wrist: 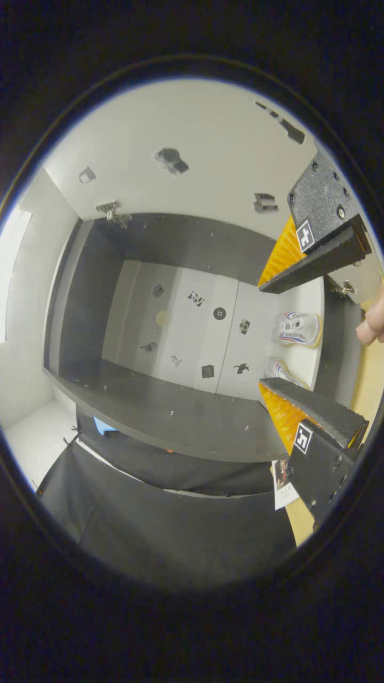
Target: Open the shoe cabinet door, grab the shoes and put them into the shoe cabinet, then close the shoe cabinet door.
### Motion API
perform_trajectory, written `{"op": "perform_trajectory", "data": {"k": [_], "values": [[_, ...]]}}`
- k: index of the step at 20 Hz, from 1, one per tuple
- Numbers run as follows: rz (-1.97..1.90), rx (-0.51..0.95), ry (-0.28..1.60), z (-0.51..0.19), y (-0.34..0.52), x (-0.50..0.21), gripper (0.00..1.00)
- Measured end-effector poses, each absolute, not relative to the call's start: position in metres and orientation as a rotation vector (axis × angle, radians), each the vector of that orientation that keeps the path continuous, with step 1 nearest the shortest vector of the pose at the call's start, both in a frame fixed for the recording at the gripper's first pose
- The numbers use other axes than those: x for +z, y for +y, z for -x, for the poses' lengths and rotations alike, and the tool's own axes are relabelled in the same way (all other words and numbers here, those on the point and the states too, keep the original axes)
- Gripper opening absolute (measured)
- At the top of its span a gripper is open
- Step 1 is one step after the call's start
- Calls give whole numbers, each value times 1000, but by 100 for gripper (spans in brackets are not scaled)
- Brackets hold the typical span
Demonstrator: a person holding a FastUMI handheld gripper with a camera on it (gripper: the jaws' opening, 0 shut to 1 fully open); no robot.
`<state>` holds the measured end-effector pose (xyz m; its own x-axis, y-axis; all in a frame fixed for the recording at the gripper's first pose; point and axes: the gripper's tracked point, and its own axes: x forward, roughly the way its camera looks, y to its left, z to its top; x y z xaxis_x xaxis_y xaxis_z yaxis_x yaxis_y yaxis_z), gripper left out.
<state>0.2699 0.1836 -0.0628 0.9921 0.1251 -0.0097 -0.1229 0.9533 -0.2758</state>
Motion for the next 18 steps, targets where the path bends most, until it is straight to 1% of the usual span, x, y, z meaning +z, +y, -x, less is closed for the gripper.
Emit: {"op": "perform_trajectory", "data": {"k": [7,10,12,14,18], "values": [[238,132,-67,-153,149,-12,100],[225,115,-56,-113,127,-2,100],[216,105,-15,-94,113,-5,100],[205,130,14,-81,104,-5,100],[161,121,23,-60,58,0,100]]}}
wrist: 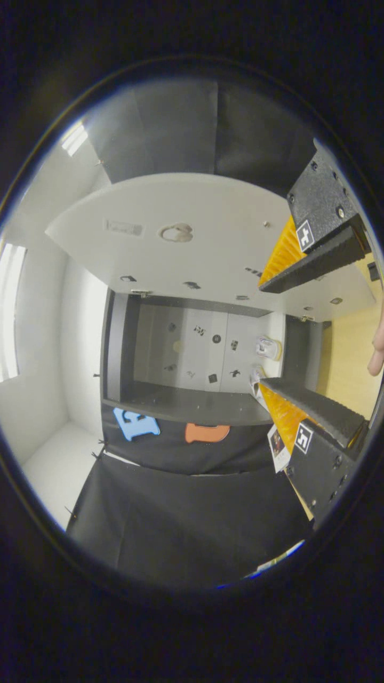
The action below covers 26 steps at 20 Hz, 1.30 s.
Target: Open the shoe cabinet door, grab the shoes and put them into the shoe cabinet, then close the shoe cabinet door.
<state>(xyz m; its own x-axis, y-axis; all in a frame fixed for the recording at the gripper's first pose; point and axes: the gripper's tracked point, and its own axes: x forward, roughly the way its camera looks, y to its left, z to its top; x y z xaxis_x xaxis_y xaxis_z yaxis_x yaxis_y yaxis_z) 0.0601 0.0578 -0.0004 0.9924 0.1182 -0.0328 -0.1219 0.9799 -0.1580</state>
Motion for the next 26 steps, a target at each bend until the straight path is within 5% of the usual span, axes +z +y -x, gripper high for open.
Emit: {"op": "perform_trajectory", "data": {"k": [17,26], "values": [[74,-3,14,-25,-135,-4,100],[106,83,112,-85,-126,-46,99]]}}
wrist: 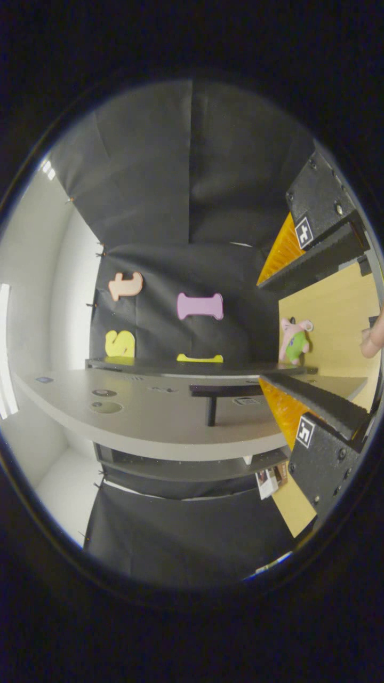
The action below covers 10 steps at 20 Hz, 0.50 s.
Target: Open the shoe cabinet door, grab the shoes and put them into the shoe cabinet, then close the shoe cabinet door.
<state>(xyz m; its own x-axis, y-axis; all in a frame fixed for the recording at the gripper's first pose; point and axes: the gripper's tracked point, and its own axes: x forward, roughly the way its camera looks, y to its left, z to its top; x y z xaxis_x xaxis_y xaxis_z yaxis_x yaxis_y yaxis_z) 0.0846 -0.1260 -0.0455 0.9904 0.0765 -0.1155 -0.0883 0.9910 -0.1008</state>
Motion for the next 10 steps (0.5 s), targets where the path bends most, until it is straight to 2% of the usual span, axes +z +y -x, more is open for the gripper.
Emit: {"op": "perform_trajectory", "data": {"k": [1,3,10], "values": [[70,90,111,-83,-119,-45,95],[66,90,98,-79,-107,-43,95],[155,-53,0,-62,-63,-48,95]]}}
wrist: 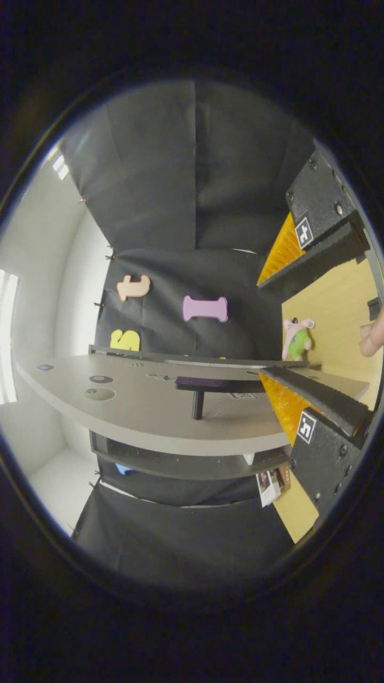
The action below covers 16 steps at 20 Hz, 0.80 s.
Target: Open the shoe cabinet door, grab the shoes and put them into the shoe cabinet, then close the shoe cabinet door.
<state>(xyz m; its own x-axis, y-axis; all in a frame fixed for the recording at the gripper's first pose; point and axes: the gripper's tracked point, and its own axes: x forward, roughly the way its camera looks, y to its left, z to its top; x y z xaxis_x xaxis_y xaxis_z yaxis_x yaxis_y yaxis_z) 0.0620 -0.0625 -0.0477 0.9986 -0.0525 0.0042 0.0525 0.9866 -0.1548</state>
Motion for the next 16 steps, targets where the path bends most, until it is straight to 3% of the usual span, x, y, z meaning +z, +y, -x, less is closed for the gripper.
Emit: {"op": "perform_trajectory", "data": {"k": [5,16], "values": [[195,-103,-53,-58,-31,-53,92],[132,95,30,-85,67,-96,91]]}}
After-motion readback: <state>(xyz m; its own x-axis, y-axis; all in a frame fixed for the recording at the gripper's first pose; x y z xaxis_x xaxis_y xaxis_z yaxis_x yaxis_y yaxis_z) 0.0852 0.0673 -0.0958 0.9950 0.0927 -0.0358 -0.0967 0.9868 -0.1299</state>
